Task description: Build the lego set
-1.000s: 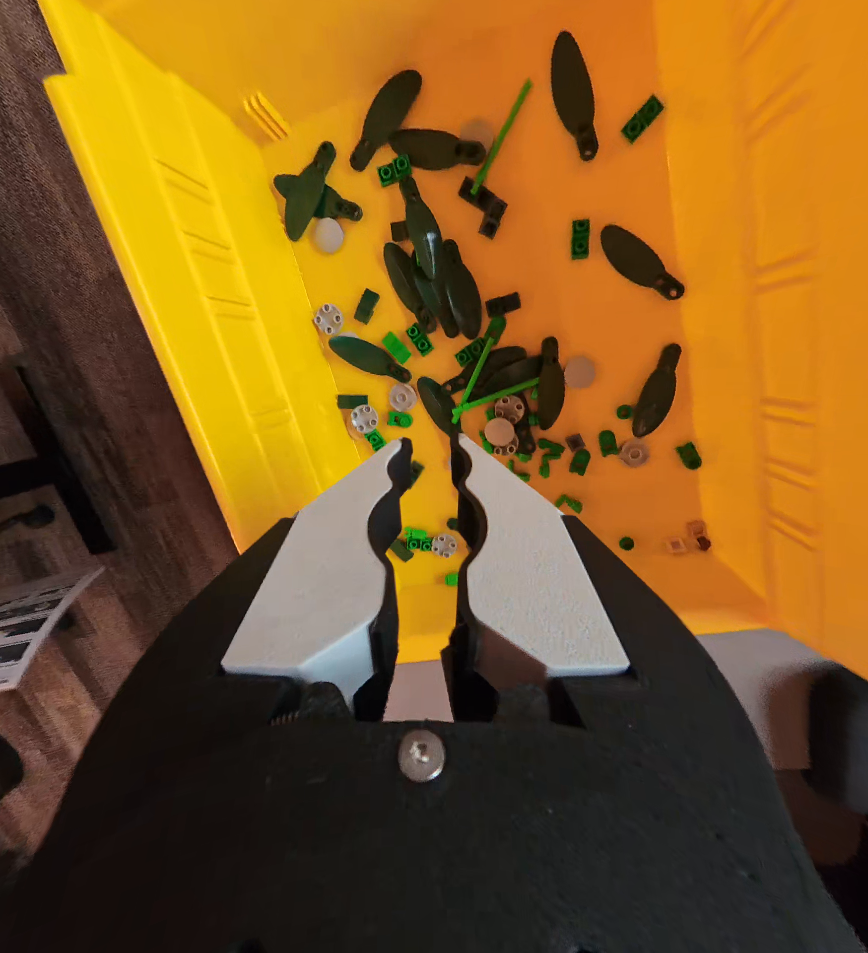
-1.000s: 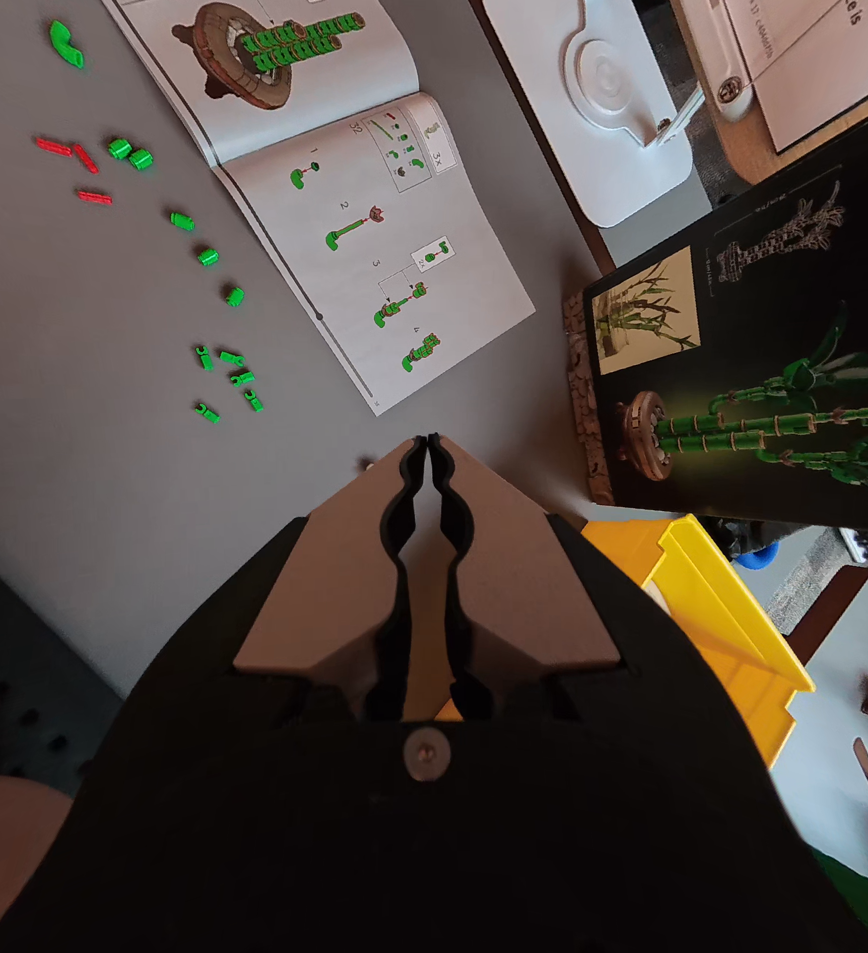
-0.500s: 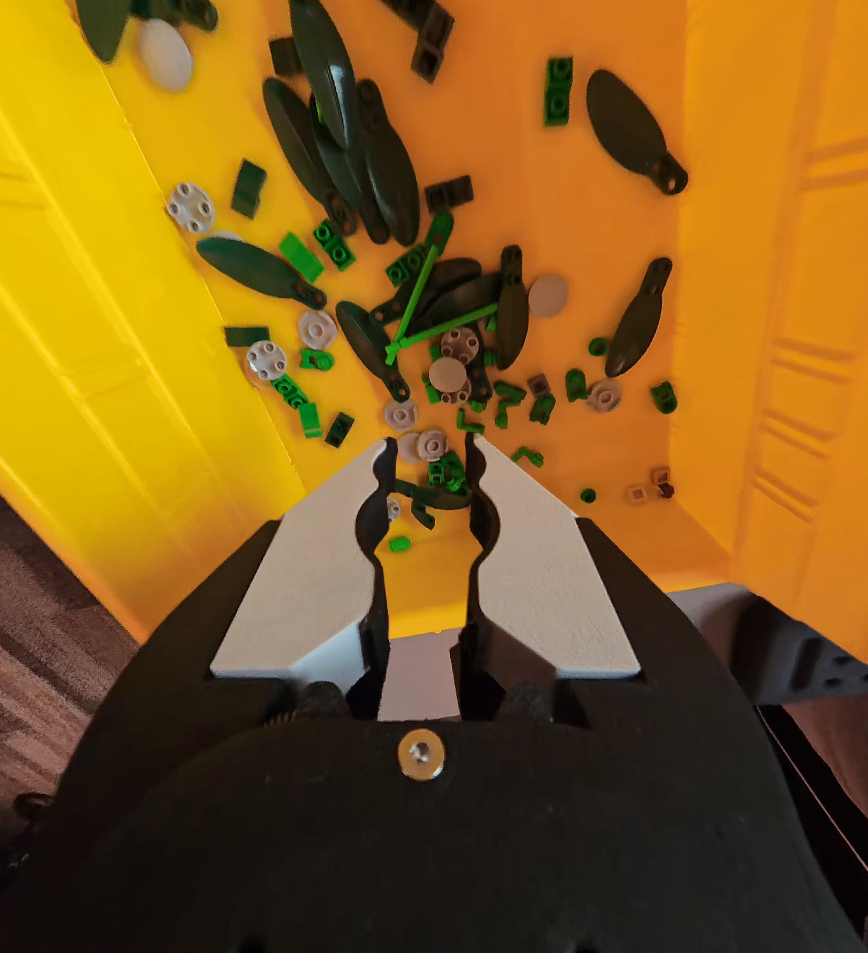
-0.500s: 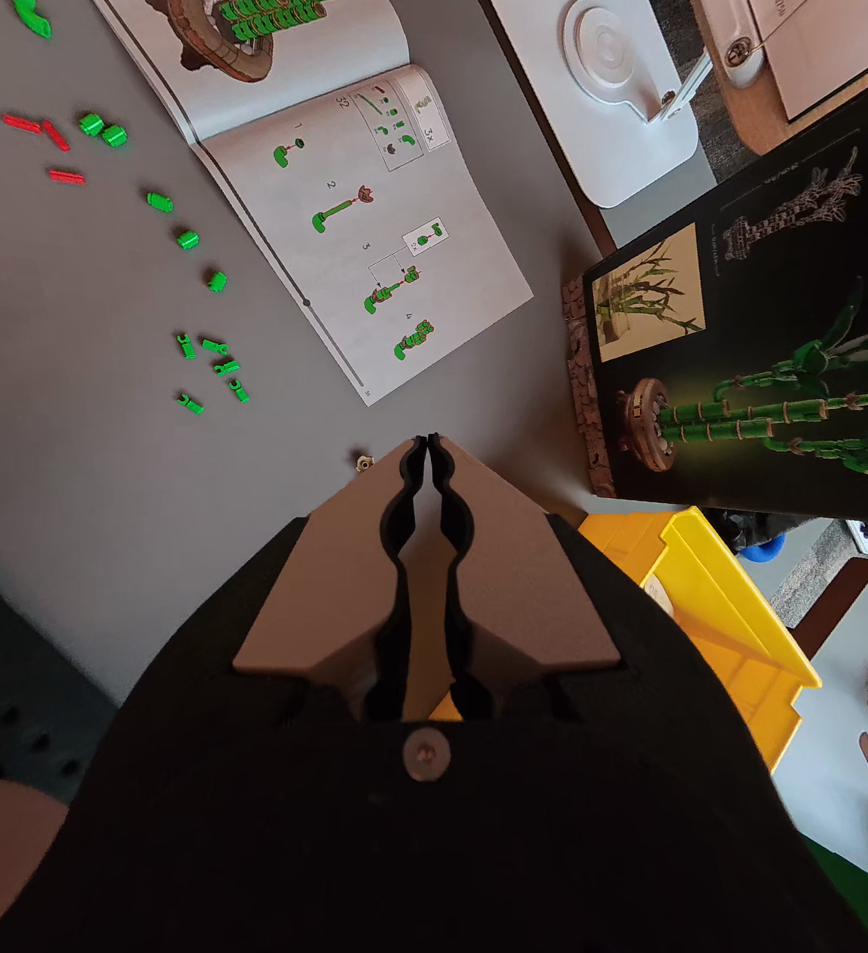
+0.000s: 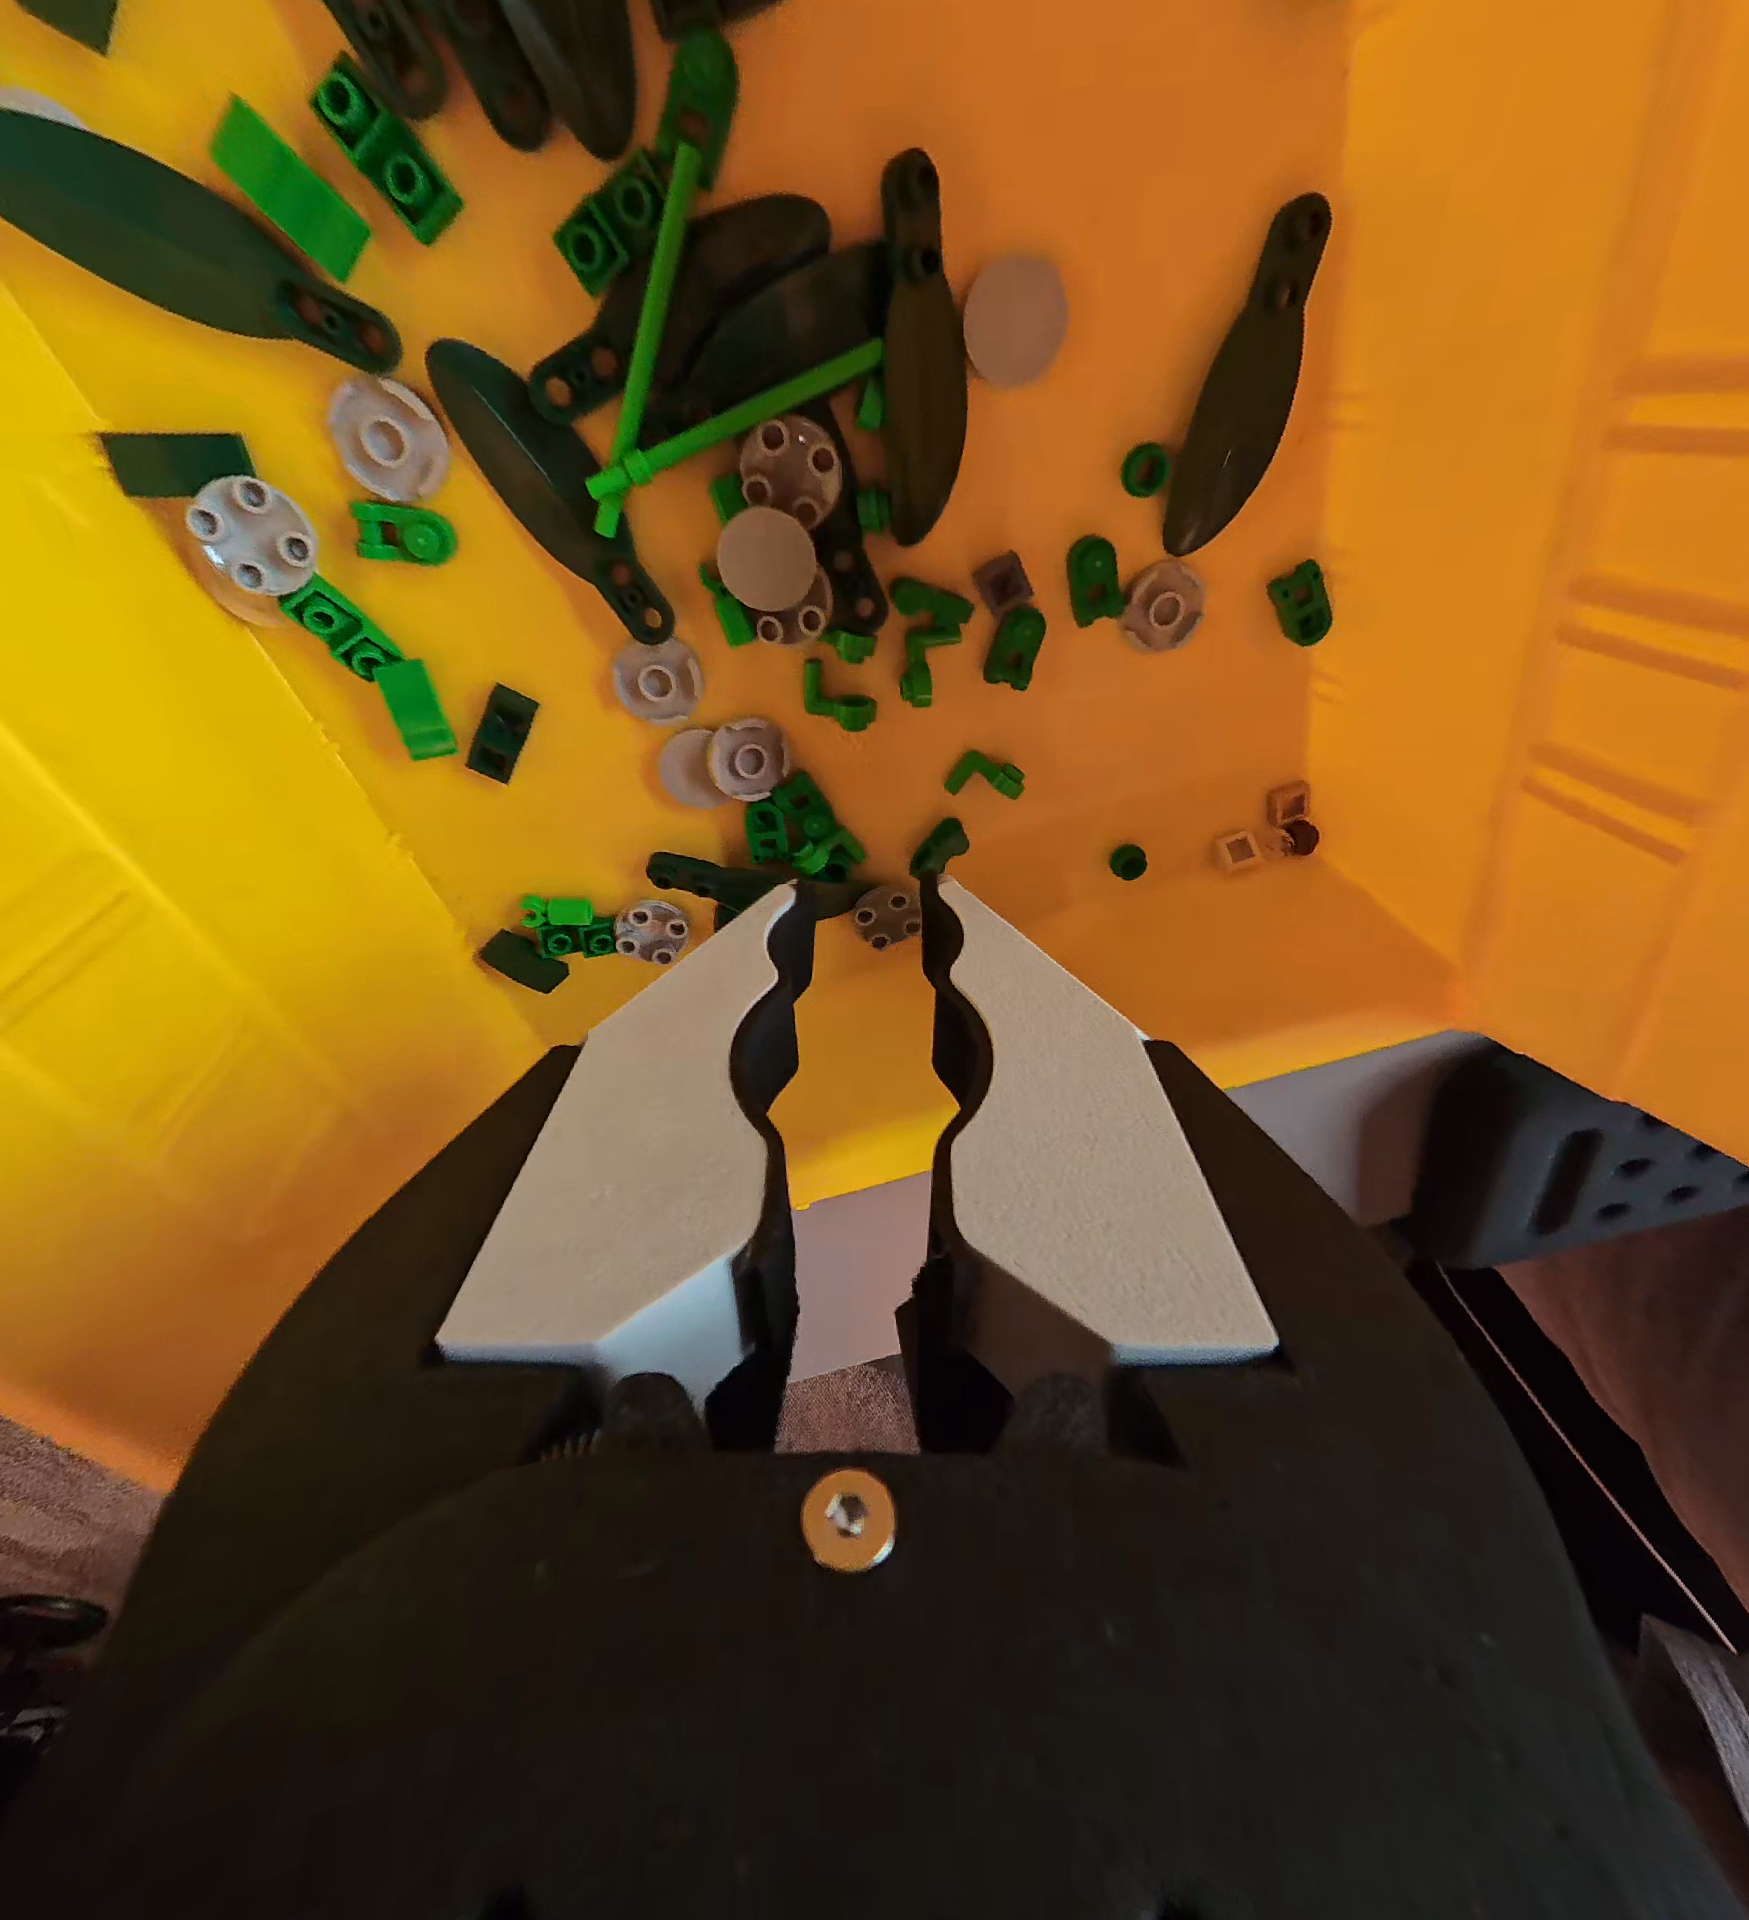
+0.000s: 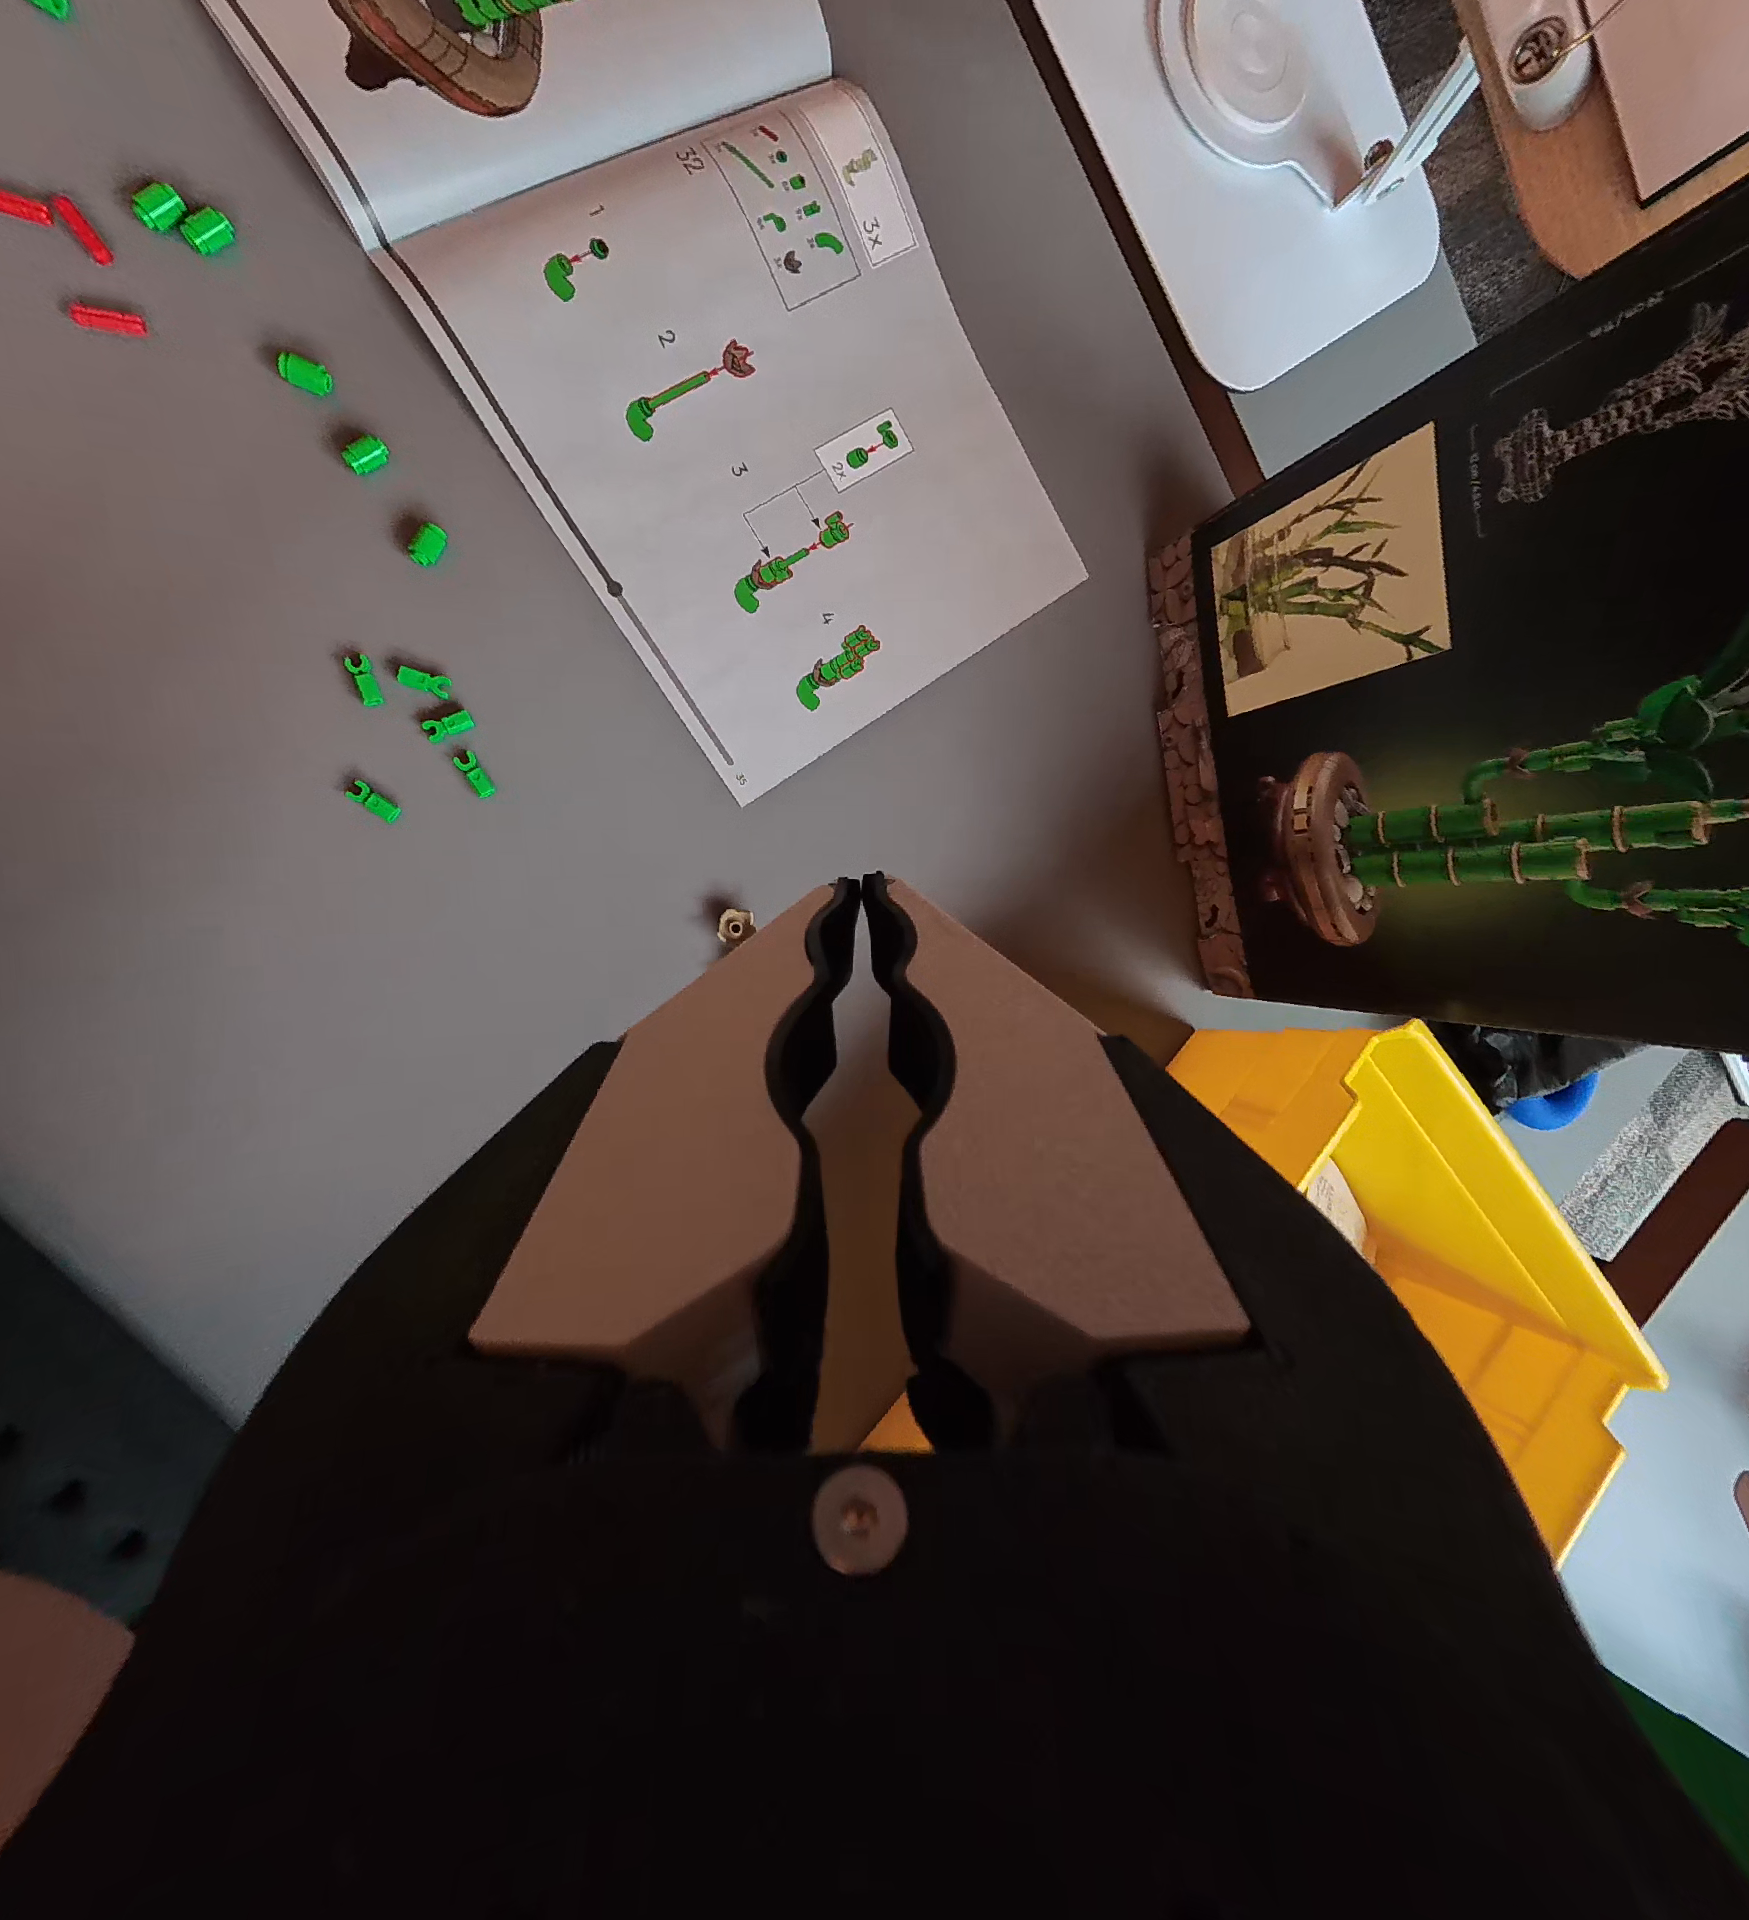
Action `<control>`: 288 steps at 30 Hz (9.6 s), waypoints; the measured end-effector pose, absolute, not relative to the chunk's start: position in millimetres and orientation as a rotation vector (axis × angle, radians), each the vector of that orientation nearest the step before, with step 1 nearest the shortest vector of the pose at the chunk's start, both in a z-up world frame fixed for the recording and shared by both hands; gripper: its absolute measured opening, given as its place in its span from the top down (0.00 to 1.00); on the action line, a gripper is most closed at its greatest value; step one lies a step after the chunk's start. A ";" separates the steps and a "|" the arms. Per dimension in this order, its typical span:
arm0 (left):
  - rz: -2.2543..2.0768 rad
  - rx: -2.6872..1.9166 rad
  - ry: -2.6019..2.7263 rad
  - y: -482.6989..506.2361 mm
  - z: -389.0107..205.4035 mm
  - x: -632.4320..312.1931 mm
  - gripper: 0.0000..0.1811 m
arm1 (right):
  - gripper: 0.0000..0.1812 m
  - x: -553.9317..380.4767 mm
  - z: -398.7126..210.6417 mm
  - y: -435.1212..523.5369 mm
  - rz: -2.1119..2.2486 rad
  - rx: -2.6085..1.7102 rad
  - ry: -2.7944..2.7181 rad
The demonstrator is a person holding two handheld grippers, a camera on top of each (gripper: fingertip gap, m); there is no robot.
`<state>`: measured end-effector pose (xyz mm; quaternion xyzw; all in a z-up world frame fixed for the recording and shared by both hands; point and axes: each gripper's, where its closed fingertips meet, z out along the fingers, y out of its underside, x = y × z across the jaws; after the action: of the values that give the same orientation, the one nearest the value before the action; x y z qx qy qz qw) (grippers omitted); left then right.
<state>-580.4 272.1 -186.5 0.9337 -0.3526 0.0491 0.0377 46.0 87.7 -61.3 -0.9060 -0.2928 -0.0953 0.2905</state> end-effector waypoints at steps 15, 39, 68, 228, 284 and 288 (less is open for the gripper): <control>0.080 2.865 -1.072 277.1 -200.7 -585.2 0.92 | 1.00 48.4 -66.2 88.8 -0.268 -2.430 -0.796; -0.034 2.988 -0.914 277.9 -197.1 -579.6 0.93 | 1.00 47.0 -64.6 86.4 -0.258 -2.419 -0.806; -0.004 2.983 -0.882 279.8 -205.7 -579.3 0.97 | 1.00 46.2 -70.7 86.8 -0.253 -2.437 -0.828; 0.287 3.123 -1.306 292.9 -202.1 -552.4 0.98 | 0.99 81.0 -53.5 64.1 -0.323 -2.400 -0.694; 0.337 1.510 -2.813 34.8 -196.5 39.7 0.98 | 1.00 129.9 7.9 -1.8 -0.309 -2.147 -0.451; 0.304 1.486 -2.843 33.9 -201.9 40.3 0.98 | 1.00 129.8 7.7 -1.4 -0.306 -2.146 -0.452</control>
<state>40.3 33.9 -201.9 0.4608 -0.8816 0.0942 -0.0405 129.8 -1.4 7.7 -0.8668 -0.1826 -0.1236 0.4472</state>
